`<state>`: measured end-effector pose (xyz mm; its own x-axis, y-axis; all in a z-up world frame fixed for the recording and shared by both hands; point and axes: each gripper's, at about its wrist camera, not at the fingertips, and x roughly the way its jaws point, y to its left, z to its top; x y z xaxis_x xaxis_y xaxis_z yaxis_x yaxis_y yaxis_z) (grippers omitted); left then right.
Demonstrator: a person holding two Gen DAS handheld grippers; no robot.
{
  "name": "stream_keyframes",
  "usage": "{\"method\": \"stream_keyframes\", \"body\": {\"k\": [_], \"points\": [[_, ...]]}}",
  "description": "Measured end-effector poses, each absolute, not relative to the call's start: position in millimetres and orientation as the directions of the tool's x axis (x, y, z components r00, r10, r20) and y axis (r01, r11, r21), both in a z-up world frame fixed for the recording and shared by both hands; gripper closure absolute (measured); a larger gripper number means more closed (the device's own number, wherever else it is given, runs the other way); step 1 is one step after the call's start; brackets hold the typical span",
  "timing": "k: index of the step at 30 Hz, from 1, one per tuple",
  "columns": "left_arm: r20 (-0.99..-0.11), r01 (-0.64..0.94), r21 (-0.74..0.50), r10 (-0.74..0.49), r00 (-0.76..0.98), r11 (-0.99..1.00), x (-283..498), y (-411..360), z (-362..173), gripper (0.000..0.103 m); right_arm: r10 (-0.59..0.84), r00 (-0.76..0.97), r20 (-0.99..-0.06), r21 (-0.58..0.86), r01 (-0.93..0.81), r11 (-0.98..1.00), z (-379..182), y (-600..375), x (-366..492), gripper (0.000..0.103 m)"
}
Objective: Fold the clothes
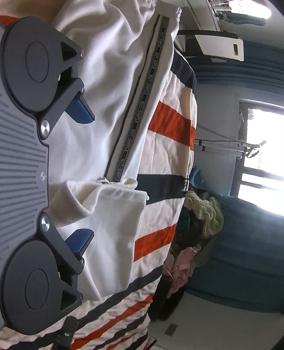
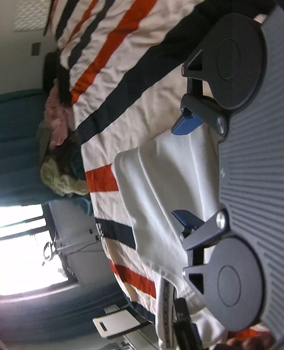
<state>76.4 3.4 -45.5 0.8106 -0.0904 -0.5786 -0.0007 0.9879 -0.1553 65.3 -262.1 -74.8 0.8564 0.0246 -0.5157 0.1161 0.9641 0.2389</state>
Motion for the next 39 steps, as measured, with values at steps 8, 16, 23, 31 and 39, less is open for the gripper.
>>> {"method": "stream_keyframes", "body": {"k": [8,16,23,31,39], "points": [[-0.551,0.022,-0.271,-0.174,0.816,0.962,79,6,-40,0.001,0.045,0.840,-0.541,0.314,0.152,0.937,-82,-273,76,0.026],[-0.578,0.059,-0.317,-0.242,0.780,0.947,96,-3,-57,0.024,0.099,0.826,-0.554,0.367,0.136,0.920,-86,-273,80,0.026],[-0.635,0.003,-0.339,-0.231,0.737,0.941,108,3,-78,0.073,0.085,0.811,-0.579,0.368,0.167,0.915,-97,-275,93,0.026],[-0.630,0.004,-0.334,-0.226,0.743,0.943,74,3,-65,0.083,0.060,0.800,-0.597,0.281,0.139,0.949,-103,-264,100,0.027],[-0.670,-0.022,-0.230,-0.142,0.728,0.973,74,-4,-73,0.054,0.017,0.781,-0.624,0.179,0.122,0.976,-109,-253,105,0.026]]}}
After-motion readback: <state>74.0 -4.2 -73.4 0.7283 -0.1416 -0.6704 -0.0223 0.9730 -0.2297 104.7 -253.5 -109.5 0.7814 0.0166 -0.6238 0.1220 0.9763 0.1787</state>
